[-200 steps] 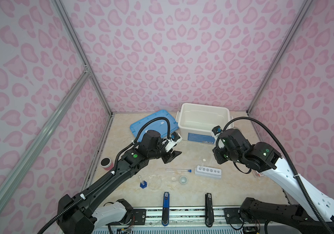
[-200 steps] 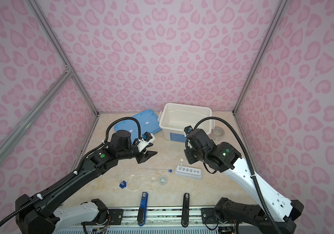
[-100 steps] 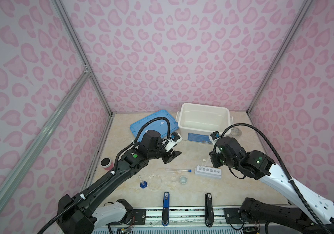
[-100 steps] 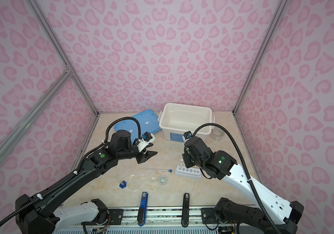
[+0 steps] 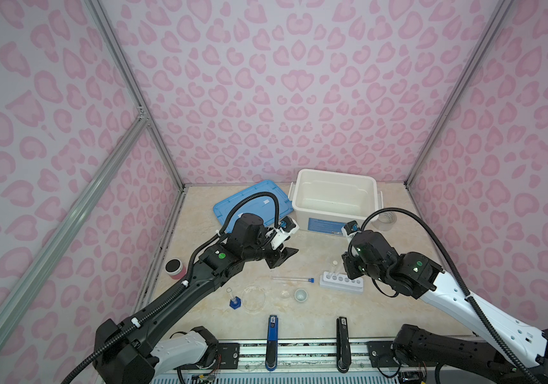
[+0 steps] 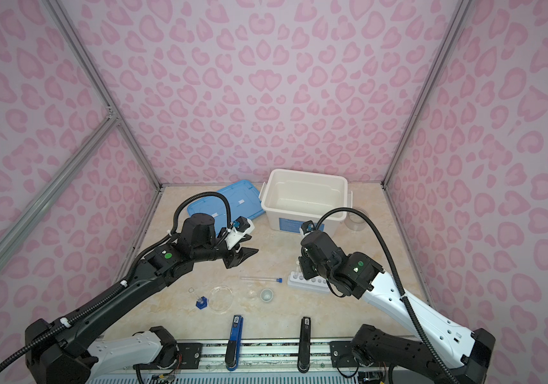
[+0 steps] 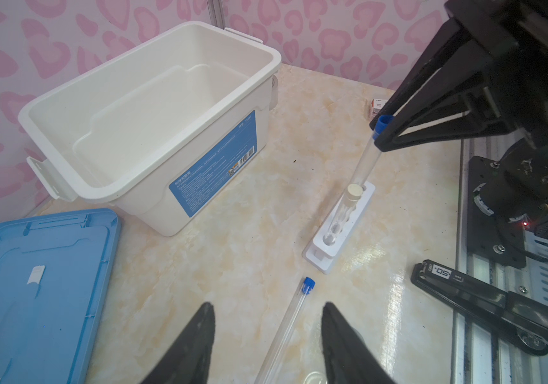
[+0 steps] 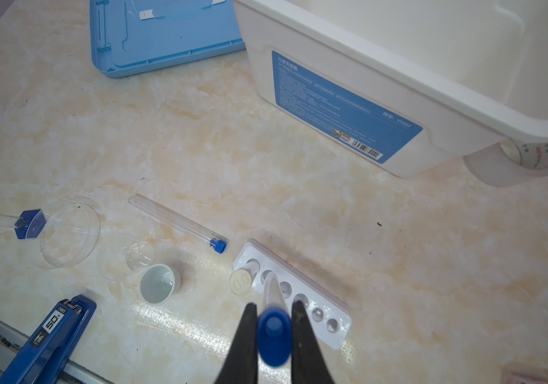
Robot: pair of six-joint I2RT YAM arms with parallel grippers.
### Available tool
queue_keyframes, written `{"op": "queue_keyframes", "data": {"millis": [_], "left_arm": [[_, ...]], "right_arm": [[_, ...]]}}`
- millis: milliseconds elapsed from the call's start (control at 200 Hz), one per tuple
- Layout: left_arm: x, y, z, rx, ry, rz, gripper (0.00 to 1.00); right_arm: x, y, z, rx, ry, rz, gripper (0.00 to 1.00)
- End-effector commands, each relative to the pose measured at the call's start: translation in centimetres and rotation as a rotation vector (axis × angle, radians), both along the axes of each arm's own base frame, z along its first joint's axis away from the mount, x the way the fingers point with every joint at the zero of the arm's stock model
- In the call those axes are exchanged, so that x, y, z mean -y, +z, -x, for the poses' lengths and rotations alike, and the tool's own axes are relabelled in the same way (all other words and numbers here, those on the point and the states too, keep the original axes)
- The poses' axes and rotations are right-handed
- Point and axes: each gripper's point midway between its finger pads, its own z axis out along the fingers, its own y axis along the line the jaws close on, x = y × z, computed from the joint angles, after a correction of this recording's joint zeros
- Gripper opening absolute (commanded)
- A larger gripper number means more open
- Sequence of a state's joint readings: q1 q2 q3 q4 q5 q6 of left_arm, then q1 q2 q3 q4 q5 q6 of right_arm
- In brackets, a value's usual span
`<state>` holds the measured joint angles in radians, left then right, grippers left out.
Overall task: Organize the chemistry lab equipment
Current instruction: 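Lower the blue-capped tube into a rack hole with the right gripper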
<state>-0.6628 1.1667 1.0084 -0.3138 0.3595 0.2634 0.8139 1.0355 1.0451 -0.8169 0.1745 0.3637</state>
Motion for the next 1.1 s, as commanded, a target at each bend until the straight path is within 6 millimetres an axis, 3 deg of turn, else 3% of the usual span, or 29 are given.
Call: {"op": "queue_keyframes", "data": {"millis": [0,1095], "left_arm": [[0.3,1.0,0.0,0.023,-0.015,0.023,0.54],[0.4,0.7,0.1,0.015,-0.022,0.019,0.54]], "right_arm": [[-0.2,-0.1,-0.2,0.015,-0.004,-0.019,0.10],[-0.6,-3.3,-0.6,0.010,-0.005,0.004,0.09]]}}
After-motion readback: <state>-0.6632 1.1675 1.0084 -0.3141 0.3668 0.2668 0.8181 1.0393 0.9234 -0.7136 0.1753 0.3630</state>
